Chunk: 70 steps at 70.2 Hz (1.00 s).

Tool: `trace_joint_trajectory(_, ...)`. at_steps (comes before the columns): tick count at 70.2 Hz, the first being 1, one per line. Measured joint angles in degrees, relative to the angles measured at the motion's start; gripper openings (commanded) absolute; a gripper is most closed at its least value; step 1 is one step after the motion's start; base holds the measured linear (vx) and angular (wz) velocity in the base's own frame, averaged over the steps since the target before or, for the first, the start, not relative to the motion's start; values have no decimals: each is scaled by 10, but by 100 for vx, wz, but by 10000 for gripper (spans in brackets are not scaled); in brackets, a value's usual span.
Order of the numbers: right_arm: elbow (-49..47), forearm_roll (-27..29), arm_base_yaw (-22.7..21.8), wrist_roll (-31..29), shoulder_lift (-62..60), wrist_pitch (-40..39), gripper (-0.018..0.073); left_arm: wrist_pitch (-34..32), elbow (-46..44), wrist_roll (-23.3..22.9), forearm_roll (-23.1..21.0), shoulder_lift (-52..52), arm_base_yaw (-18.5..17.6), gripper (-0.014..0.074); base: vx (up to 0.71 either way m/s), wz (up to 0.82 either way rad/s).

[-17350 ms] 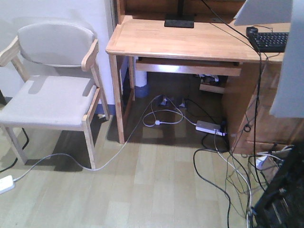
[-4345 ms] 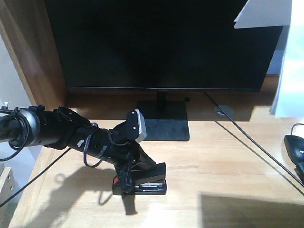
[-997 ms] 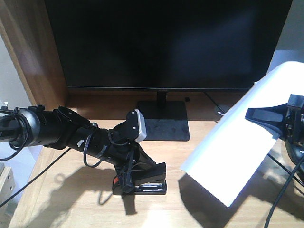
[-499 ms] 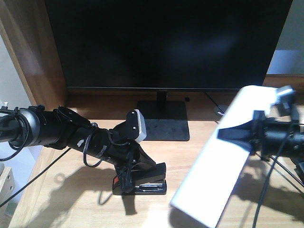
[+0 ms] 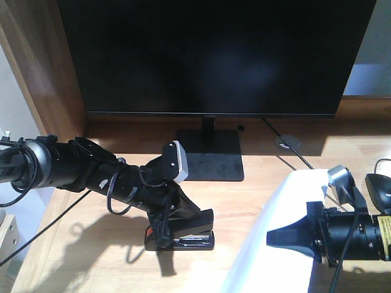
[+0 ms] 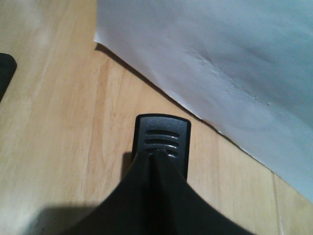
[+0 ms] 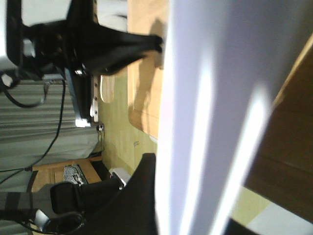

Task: Grab stapler and paper to desk for stapling
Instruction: 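Swing the white paper down with the right gripper toward the desk, then lay the paper flat under the stapler beside the left gripper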

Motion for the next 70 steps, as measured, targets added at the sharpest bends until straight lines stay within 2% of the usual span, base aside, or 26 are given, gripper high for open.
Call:
trace_joint_trajectory(20,1,1,0,-5,0,3,-3,0,0,0,0,0,0,-6,0,0)
trace_joint_trajectory(56,1,4,0,-6,95,110,-3,0,0,0,0,0,0,-6,0,0)
trace_joint_trajectory(70,1,7,0,-35,98,90,-3,0,0,0,0,0,0,-6,0,0)
